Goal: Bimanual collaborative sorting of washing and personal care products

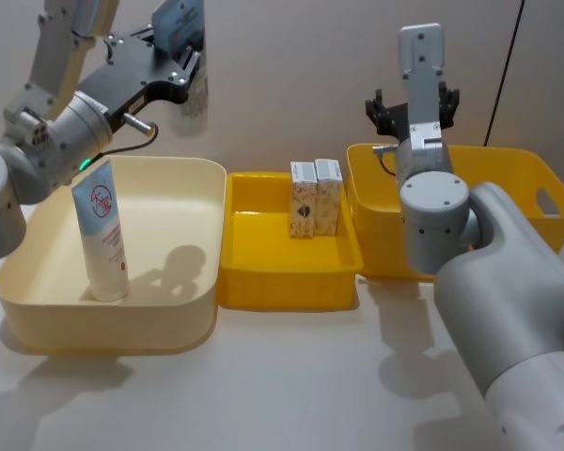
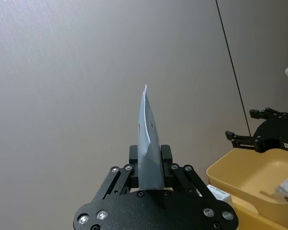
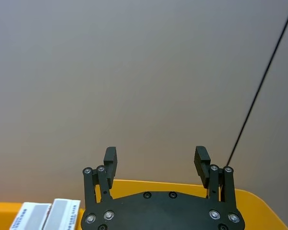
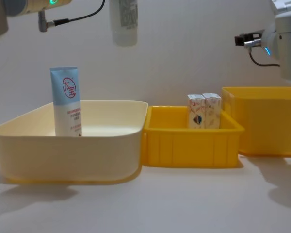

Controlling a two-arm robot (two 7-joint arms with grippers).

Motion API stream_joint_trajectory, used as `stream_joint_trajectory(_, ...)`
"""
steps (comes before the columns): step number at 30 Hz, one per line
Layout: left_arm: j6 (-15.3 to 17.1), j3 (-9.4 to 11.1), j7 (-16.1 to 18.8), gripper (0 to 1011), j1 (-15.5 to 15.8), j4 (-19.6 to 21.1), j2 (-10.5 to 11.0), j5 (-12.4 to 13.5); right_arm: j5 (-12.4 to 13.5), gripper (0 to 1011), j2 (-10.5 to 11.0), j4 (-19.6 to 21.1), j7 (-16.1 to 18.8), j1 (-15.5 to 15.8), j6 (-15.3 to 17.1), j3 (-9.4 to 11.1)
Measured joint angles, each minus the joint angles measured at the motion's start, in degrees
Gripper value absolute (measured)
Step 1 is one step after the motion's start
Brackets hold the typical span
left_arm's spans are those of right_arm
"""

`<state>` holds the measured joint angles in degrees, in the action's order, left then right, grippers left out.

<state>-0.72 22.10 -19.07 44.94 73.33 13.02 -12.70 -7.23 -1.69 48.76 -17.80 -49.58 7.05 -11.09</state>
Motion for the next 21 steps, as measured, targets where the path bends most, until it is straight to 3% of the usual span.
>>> stream_joint_trajectory(15, -1.6, -0.4, -3.2, 262, 2.5, -4.7, -1.4, -0.9, 2.3, 1001, 2.8, 7.1, 12.4, 3.2, 1.8, -1.2)
stream_joint_trajectory(21, -1.7, -0.5, -3.7, 262, 2.7, -5.3, -1.7, -1.1, 2.7, 1001, 3.2, 7.7, 15.1, 3.5, 1.6, -1.4)
